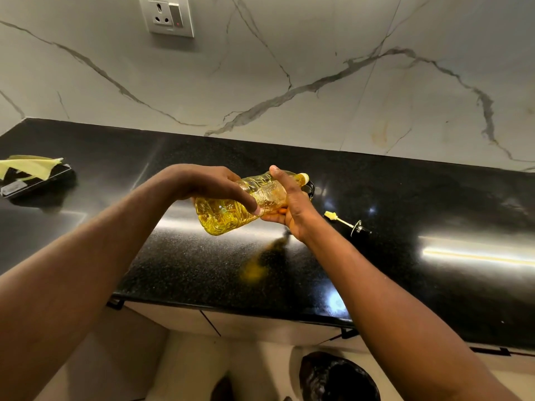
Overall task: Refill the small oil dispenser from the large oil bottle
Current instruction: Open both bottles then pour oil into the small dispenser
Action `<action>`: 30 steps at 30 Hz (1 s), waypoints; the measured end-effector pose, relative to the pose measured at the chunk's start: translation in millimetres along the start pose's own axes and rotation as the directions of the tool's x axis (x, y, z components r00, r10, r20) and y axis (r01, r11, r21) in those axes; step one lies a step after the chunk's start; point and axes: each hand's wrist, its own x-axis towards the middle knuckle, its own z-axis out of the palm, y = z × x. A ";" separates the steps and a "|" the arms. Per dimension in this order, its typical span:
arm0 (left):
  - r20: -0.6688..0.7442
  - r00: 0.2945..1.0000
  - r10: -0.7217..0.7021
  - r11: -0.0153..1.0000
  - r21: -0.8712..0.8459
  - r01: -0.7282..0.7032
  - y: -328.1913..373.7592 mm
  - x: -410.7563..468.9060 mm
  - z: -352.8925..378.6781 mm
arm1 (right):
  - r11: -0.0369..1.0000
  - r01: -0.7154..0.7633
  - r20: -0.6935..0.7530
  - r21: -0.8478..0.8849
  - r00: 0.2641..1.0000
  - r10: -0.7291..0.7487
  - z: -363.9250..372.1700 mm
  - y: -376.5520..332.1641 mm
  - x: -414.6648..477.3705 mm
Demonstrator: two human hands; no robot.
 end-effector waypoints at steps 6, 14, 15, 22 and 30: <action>-0.012 1.000 0.003 1.000 -0.010 -0.003 1.0 -1.4 0.3 | 1.000 0.003 -0.001 -0.008 1.000 -0.003 0.3 -1.9 -0.1; -0.010 1.000 0.002 1.000 -0.001 -0.002 0.1 -2.0 -1.4 | 1.000 0.003 0.003 0.001 1.000 -0.003 0.7 -1.7 0.5; -0.009 1.000 0.001 1.000 -0.002 -0.001 -0.2 -1.7 -1.5 | 1.000 0.002 0.004 0.003 1.000 -0.002 0.7 -1.9 0.4; -0.011 1.000 0.006 1.000 -0.003 -0.006 -0.2 -3.2 -0.2 | 1.000 0.005 0.006 0.004 1.000 -0.005 -0.2 -1.3 0.7; -0.012 1.000 0.010 1.000 0.002 -0.010 -1.3 -3.9 0.7 | 1.000 0.007 0.000 -0.004 1.000 -0.007 -0.3 -0.2 0.6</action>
